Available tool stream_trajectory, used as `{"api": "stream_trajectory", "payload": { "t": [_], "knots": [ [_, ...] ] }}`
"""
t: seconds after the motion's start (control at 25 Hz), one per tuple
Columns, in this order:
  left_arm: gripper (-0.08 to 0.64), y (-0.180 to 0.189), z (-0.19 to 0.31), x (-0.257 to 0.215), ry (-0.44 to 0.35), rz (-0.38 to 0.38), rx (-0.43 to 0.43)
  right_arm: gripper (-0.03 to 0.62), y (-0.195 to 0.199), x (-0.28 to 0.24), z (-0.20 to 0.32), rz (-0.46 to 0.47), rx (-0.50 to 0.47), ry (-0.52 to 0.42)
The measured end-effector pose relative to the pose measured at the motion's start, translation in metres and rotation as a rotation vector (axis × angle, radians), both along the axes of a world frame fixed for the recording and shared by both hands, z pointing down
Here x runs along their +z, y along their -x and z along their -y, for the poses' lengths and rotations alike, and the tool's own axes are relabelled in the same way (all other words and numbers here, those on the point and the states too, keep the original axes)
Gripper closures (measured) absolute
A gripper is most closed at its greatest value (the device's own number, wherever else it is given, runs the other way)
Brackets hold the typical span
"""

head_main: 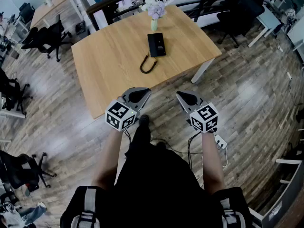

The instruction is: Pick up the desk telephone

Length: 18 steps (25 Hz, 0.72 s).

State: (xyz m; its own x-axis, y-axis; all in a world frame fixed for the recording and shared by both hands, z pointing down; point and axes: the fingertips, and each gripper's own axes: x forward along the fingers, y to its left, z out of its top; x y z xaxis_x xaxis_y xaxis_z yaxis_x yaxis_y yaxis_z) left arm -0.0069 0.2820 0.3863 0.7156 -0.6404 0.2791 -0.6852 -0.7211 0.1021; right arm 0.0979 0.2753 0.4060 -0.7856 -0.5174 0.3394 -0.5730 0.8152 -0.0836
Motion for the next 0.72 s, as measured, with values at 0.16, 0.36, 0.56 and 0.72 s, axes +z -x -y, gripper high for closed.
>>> {"api": "stream_trajectory", "payload": {
  "t": [0.16,0.36,0.56,0.72],
  "knots": [
    [0.538,-0.006,-0.018,-0.004,-0.001,0.003,0.011,0.565,-0.002,0.004,-0.018,-0.005,-0.012,0.006],
    [0.538,0.0,-0.041,0.002,0.005,0.001,-0.003,0.565,0.004,0.013,-0.042,-0.012,-0.026,0.018],
    [0.54,0.003,-0.058,0.006,0.012,-0.009,-0.009,0.565,0.0,0.019,-0.059,-0.036,-0.002,0.025],
    [0.538,-0.002,-0.058,-0.006,-0.009,-0.025,0.01,0.565,-0.006,0.018,-0.062,-0.037,0.025,0.031]
  ]
}}
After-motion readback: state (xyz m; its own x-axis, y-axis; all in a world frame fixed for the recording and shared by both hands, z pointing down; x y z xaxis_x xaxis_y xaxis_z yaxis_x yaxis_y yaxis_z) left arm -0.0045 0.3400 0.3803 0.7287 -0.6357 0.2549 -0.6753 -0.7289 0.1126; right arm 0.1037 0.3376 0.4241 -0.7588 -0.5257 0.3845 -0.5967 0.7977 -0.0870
